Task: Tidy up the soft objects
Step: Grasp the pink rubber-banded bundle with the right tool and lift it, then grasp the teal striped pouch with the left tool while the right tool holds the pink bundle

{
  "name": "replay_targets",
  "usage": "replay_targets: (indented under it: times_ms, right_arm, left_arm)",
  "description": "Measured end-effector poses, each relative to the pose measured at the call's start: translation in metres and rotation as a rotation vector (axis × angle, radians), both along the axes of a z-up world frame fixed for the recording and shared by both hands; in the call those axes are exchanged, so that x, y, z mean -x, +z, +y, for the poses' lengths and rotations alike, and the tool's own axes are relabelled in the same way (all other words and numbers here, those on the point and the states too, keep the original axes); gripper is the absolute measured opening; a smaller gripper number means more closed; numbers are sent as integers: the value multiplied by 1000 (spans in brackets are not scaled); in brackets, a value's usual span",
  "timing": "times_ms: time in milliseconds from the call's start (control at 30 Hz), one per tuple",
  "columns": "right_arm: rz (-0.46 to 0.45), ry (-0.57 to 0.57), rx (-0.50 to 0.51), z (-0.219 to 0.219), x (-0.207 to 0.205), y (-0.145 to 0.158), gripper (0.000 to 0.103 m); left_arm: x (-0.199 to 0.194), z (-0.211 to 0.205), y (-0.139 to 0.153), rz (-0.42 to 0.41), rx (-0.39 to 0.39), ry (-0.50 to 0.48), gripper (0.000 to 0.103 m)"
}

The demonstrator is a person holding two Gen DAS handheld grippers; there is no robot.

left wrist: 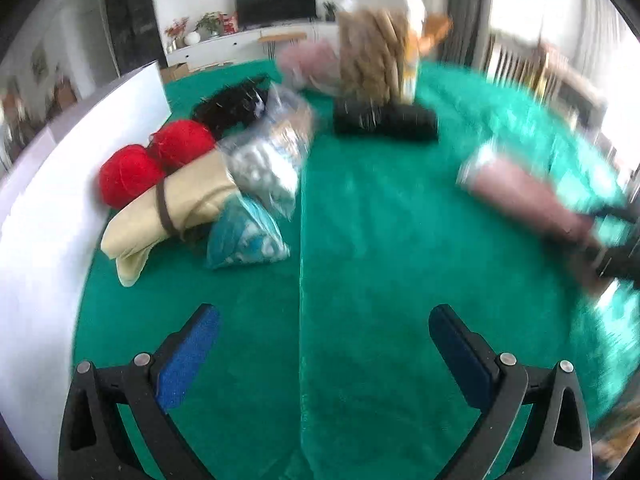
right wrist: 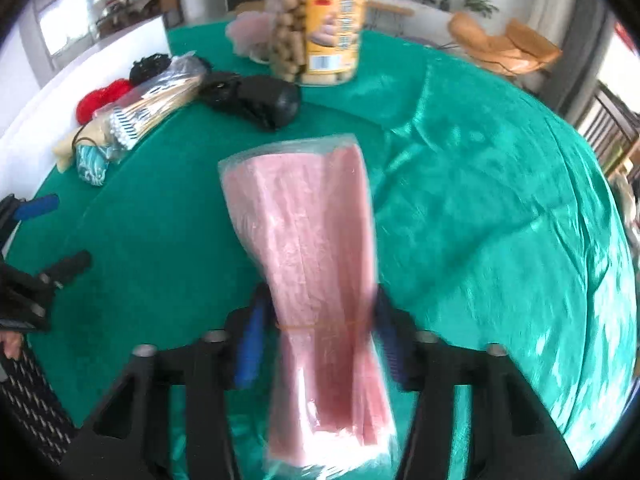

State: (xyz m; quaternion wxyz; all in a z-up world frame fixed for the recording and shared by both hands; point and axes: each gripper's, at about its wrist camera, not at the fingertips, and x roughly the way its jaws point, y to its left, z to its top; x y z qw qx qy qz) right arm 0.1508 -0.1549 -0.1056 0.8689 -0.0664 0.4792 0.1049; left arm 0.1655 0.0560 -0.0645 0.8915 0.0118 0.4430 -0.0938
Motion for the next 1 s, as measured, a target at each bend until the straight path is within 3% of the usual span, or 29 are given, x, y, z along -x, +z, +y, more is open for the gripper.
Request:
replay_targets:
  times_ms: [133,200,267,433,567,600,667,700,833,933,1000]
  right_arm:
    - [-63,-20,-21,2,-5,-7,76]
    - [-102,-32,-36,-6,2,-3,77]
    - [-111,-41,-30,-6,2,1,78]
    - [-112,-60,-26,-9,7,3,81]
    - [-113,-60,-25,-9,6,3,81]
    - [-113,-60,-25,-9,7,3,81]
    - [-113,-60,-26,-9,6,4,81]
    - [-113,-60,-26,-9,6,3,81]
    - [-113,-60,-26,-9,6,4,81]
    - [-113,-60,-25,-9,7,4,81]
    - [-113,-61,-25,-9,6,4,81]
  left_arm:
    - [-1,65,11,-27,308,152,103]
    - [-9,85,4,8,404,198,103]
    - [-16,87,-3,48,430,193,103]
    - [-49,55,-8,74,226,140,103]
    - [-71,44,-13,102,162,187,101]
    - [-73,40,-13,98,128,205,93]
    - [-69,35,-13,72,41,232,56]
    - [-67,32,-13,61,-2,236,46]
    - [-43,28,-10,70,53,165,45]
    - [-14,5,-10,108,123,4,47]
    - [-1,-12,-11,99,88,-50,53]
